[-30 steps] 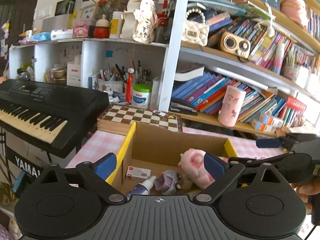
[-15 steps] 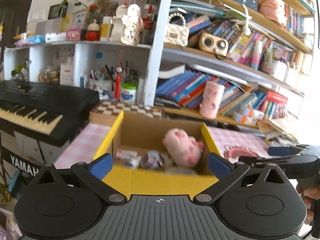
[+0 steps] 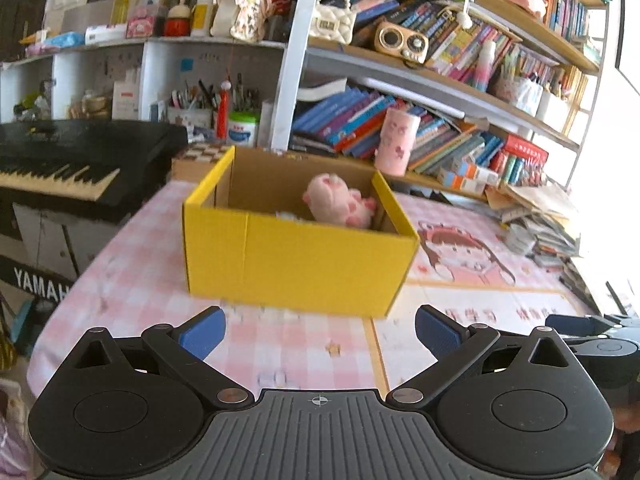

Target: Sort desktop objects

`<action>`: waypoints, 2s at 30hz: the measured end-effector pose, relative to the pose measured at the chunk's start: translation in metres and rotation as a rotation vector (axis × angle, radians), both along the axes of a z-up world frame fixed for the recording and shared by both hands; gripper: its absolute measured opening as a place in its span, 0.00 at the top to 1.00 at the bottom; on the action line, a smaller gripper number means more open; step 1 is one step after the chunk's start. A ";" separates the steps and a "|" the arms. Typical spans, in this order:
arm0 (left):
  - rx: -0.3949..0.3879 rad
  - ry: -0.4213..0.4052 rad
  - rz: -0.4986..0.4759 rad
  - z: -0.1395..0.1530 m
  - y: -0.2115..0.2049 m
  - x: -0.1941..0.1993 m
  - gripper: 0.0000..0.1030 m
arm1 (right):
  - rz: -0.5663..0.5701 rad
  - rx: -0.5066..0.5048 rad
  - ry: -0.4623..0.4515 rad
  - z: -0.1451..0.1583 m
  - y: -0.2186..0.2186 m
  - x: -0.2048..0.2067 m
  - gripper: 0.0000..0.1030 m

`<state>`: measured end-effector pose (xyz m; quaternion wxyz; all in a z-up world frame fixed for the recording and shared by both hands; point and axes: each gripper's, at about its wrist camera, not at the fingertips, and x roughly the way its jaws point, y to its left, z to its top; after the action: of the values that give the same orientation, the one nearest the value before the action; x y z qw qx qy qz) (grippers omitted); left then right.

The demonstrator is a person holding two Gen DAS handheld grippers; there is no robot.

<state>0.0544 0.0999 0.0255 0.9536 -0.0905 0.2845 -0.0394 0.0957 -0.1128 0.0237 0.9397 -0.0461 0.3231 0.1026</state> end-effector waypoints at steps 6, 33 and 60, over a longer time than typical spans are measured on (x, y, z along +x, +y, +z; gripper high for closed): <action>0.010 0.028 -0.034 -0.009 -0.008 -0.017 0.01 | -0.057 0.025 0.011 -0.007 0.002 -0.033 0.11; 0.048 0.049 -0.128 -0.015 -0.037 -0.019 0.00 | -0.076 -0.013 0.029 -0.013 -0.005 -0.055 0.10; 0.019 0.058 -0.078 -0.014 -0.037 -0.024 0.00 | -0.094 -0.005 0.033 -0.015 -0.008 -0.059 0.10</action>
<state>0.0302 0.0631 0.0115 0.9435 -0.0713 0.3156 -0.0712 0.0370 -0.1208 0.0085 0.9378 -0.0317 0.3407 0.0581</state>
